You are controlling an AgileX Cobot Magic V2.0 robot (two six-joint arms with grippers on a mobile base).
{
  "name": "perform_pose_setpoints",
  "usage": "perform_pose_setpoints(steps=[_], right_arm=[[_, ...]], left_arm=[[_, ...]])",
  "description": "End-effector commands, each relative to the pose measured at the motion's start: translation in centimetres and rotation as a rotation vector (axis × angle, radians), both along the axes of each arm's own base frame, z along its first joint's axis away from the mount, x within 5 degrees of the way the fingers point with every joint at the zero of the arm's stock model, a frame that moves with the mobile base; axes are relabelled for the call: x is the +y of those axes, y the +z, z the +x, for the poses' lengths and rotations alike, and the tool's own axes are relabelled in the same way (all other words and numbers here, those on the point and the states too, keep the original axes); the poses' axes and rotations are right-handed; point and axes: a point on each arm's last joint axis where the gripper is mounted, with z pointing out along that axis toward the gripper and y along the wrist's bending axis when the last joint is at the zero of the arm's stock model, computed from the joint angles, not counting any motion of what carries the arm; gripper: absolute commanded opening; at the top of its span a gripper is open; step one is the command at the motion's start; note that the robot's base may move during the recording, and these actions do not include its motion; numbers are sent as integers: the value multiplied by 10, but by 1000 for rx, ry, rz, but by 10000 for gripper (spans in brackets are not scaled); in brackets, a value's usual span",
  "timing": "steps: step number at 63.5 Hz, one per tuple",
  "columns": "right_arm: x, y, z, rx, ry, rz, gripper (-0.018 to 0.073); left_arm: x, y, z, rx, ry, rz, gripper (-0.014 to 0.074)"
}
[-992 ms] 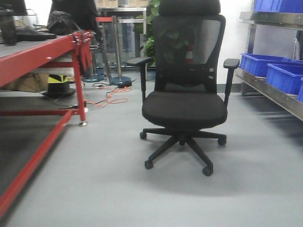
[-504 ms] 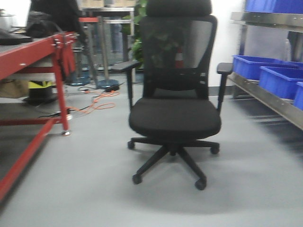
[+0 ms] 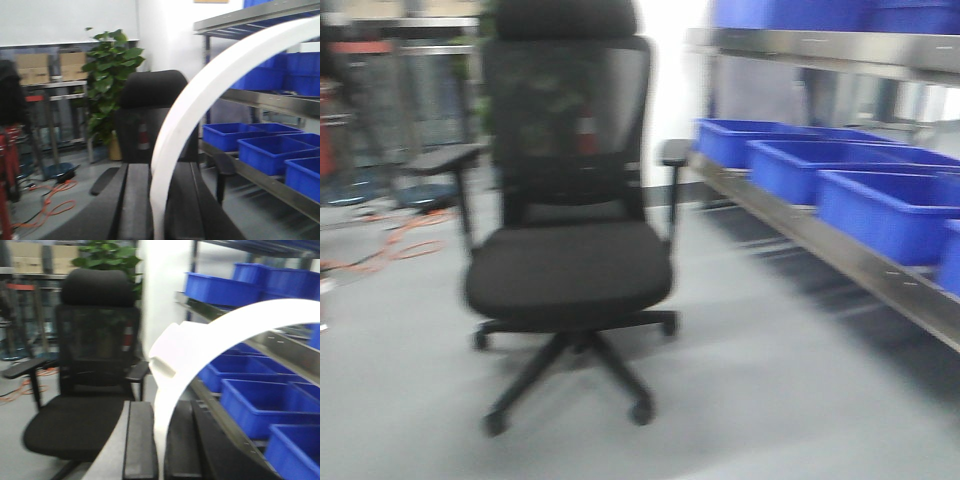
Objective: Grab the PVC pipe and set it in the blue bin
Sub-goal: 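Drive toward the metal shelf of blue bins holding the pipe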
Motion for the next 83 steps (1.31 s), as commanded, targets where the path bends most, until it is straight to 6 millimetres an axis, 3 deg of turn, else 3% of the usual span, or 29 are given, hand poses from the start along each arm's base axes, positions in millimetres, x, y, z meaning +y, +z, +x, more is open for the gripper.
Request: perform_pose_setpoints(steps=[1, 83], right_arm=[[0, 4, -2, -35, -2, -9, -162], [0, 4, -2, -35, -2, -9, -162]], left_arm=[[0, 4, -1, -32, -4, -10, -111], [0, 4, -1, -32, -4, -10, -111]])
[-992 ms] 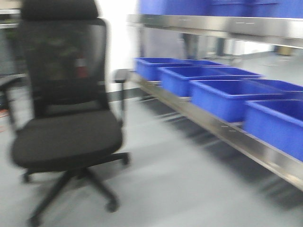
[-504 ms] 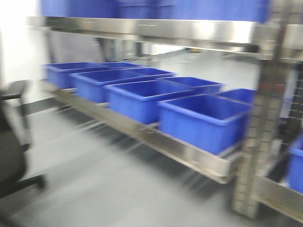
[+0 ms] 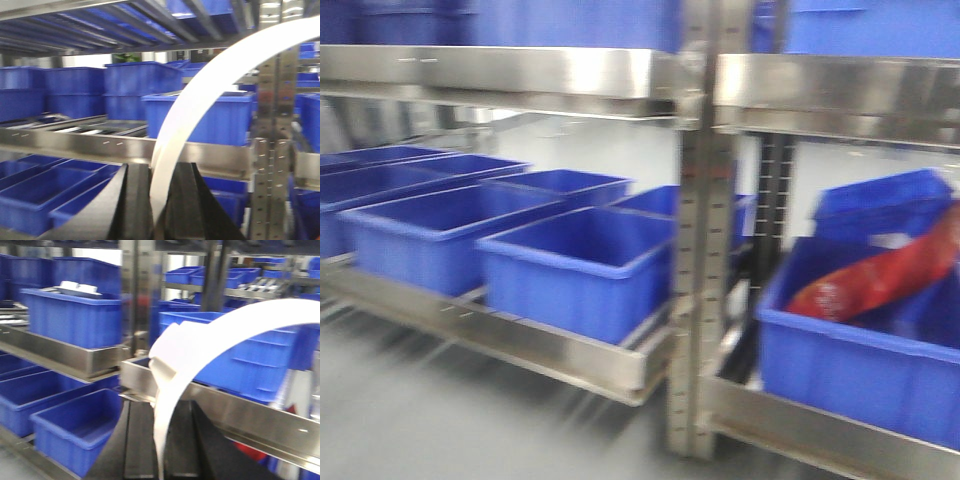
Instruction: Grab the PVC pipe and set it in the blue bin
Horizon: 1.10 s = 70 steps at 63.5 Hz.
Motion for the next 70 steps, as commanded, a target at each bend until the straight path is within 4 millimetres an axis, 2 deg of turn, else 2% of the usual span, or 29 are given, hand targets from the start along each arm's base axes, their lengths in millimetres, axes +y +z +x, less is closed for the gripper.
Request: perform_pose_setpoints(steps=[1, 70], right_arm=[[0, 4, -2, -35, -2, -9, -162], [0, 4, -2, -35, -2, -9, -162]], left_arm=[[0, 4, 0, -31, -4, -10, -111], [0, 4, -1, -33, -4, -10, -111]])
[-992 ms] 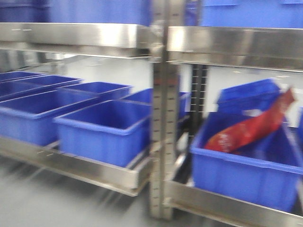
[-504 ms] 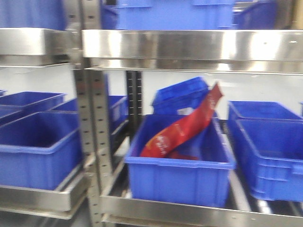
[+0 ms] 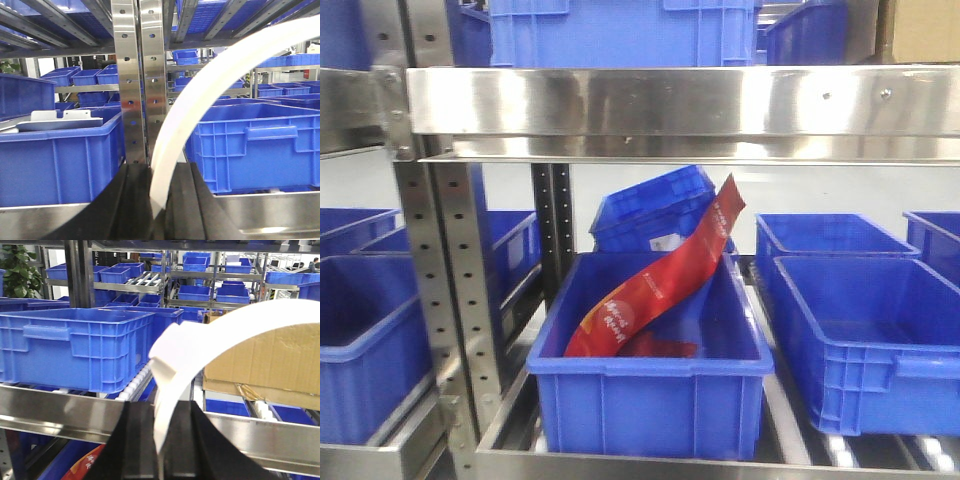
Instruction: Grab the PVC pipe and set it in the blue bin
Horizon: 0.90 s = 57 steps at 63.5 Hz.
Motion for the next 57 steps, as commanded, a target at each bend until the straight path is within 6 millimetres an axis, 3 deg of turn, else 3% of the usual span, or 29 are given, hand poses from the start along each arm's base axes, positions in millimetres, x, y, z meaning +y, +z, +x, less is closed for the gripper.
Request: perform_pose_setpoints(steps=[1, 57], right_arm=[[0, 4, -2, -36, -2, -9, -162], [0, 4, -2, -36, -2, -9, -162]], left_arm=[[0, 4, -1, -33, -4, -10, -111], [0, 4, -1, -33, -4, -10, -111]])
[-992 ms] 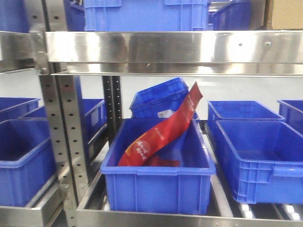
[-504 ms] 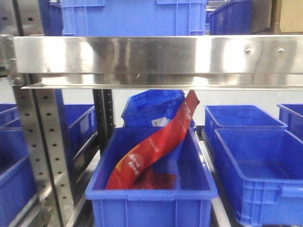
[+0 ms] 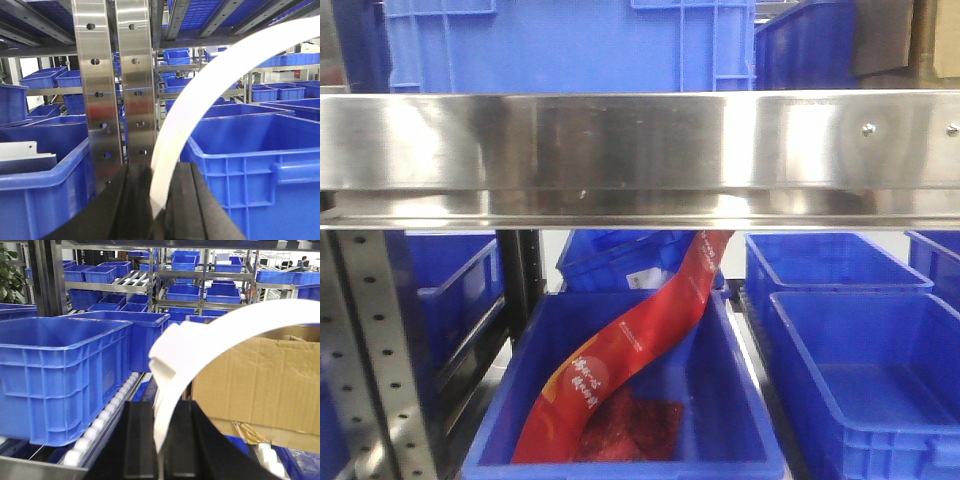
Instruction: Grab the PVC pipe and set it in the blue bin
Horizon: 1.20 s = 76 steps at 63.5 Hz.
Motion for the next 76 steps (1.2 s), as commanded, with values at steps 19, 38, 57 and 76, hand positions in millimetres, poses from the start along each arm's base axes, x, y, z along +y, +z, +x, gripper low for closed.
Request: perform_pose_setpoints(steps=[19, 38, 57, 76], right_arm=[[0, 4, -2, -36, -2, -9, -162], [0, 4, -2, -36, -2, -9, -162], [-1, 8, 0, -78, -13, -13, -162], [-6, 0, 25, 4, -16, 2, -162]], left_arm=[[0, 4, -1, -35, -4, -10, -111], [0, 4, -1, -35, -4, -10, -111], [-1, 4, -1, -36, -18, -58, -111], [-1, -1, 25, 11, -16, -81, -111]])
